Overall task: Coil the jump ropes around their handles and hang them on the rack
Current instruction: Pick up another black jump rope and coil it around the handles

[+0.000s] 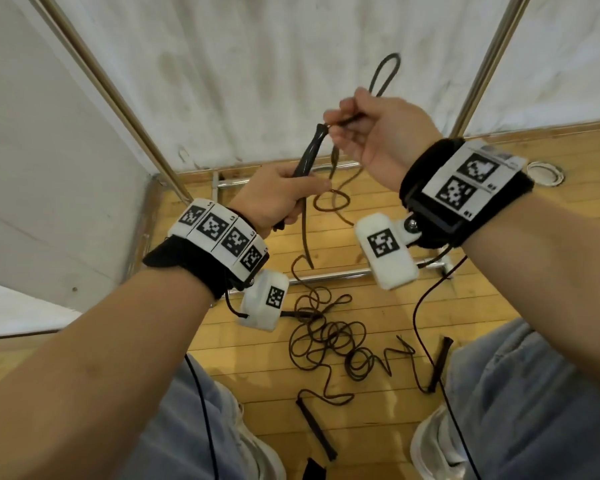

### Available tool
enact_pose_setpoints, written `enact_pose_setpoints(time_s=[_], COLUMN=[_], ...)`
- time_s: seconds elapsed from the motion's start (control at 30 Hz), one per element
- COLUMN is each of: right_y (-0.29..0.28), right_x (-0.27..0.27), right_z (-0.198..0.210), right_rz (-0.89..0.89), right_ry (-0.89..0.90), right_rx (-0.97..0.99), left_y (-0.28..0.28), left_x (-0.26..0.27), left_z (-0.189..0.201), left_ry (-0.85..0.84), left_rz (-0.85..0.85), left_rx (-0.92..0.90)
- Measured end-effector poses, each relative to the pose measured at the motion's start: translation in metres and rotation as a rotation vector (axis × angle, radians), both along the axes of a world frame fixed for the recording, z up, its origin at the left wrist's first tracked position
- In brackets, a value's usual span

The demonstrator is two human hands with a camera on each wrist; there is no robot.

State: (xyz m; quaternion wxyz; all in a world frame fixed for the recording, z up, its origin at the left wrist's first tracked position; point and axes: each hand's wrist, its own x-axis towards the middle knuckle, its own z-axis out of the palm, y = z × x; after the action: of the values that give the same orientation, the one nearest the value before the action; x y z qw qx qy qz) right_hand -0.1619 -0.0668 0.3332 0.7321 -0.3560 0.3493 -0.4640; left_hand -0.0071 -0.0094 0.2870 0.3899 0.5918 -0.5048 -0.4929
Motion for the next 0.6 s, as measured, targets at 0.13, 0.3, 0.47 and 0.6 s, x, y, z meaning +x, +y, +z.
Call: enact_pose_setpoints(time_s=[0.13,0.3,0.47,0.6], right_y=[-0.017,-0.007,0.029,0.051], right_x=[-0.024,-0.019,0.011,0.024], right_z=[0.017,0.003,-0.025,-0.043], right_rz=[-0.191,-0.215,0.389,0.524], right_ry=[-0.191,-0.024,0.572,0.645], right_rx=[0.052,0.165,-0.104,-0.238], left_y=[0.007,0.004,0.000,-0.001], left_x=[-0.001,0.001,0.000,0.004], left_z=[-0.005,0.000,0.016,0.025], left_ry=[-0.130,-0.116,-0.020,0.066], left_rz=[-0.112,0.145,0.247,0.297], left_rx=[0.098,-0.063,-0.158,-0.154])
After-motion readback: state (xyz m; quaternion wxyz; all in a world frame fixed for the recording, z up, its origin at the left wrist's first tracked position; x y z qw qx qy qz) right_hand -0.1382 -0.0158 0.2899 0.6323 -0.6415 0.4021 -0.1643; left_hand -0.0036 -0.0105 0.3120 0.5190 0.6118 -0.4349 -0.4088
